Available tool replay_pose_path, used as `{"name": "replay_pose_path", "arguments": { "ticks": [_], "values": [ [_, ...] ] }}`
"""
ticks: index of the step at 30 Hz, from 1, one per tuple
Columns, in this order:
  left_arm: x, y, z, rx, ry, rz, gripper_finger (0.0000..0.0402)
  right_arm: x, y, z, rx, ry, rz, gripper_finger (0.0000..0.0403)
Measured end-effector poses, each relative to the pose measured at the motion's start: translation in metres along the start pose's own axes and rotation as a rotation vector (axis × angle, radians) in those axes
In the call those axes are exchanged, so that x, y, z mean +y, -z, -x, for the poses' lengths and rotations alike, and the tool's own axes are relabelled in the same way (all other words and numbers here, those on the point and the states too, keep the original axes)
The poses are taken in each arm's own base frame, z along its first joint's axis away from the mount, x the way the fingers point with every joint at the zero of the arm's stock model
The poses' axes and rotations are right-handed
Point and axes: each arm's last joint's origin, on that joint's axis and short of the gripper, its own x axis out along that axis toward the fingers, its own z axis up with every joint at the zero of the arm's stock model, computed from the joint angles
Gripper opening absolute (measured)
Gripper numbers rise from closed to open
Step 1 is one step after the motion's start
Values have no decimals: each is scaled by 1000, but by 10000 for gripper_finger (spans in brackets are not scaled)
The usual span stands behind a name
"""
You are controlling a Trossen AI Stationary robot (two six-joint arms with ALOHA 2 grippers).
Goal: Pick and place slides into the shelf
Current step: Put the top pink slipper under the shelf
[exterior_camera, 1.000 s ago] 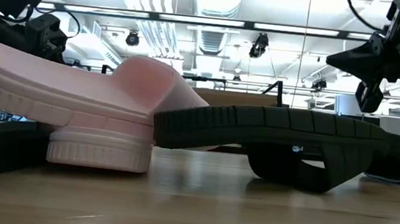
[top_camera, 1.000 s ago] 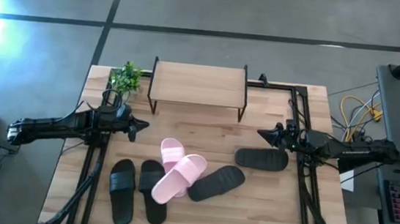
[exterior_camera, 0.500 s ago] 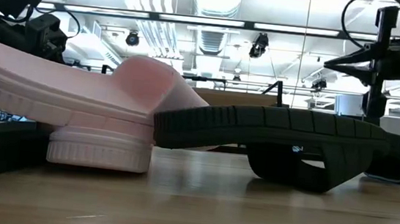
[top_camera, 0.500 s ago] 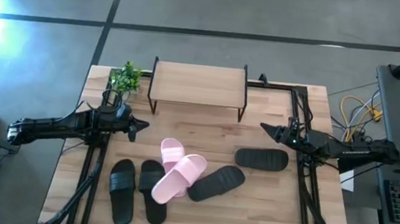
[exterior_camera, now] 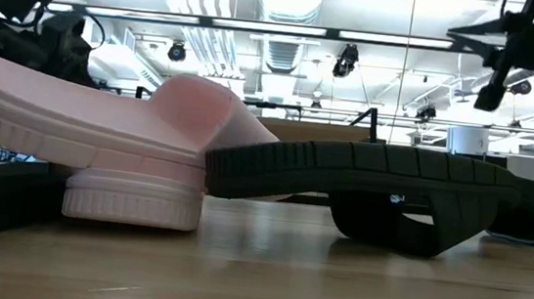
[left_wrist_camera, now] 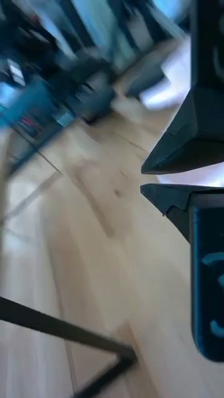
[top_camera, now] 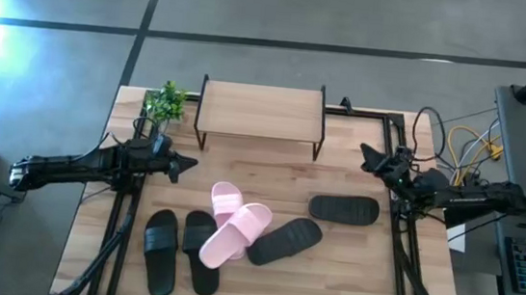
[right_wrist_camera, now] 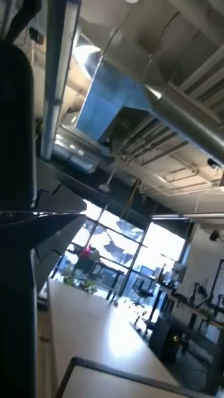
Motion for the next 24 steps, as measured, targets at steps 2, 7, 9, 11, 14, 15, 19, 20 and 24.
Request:
{"name": "replay_pose_path", "arguments": {
  "ticks": [2,7,9,11,14,15,19,20,24],
  "values": [
    [-4,-4,0,-38,38,56,22,2,1,-4,-34,24,5,9],
    [-12,-13,2,-133,133,69,22,22,7,-32,-31,82,49,9],
    [-16,-18,3,-175,175,74,22,33,14,-49,24,72,90,9],
    [-20,-22,5,-220,215,78,22,43,23,-66,90,48,132,9],
    [-23,-27,7,-277,245,80,22,56,35,-91,142,31,172,9],
    [-24,-27,7,-281,249,81,22,58,39,-98,151,35,186,8],
    [-25,-28,8,-288,271,91,22,65,52,-119,238,55,221,9],
    [-27,-29,10,-297,299,91,22,67,55,-123,286,57,220,9],
    [-37,-39,19,-365,469,77,22,65,66,-132,420,139,203,9]
  ]
}}
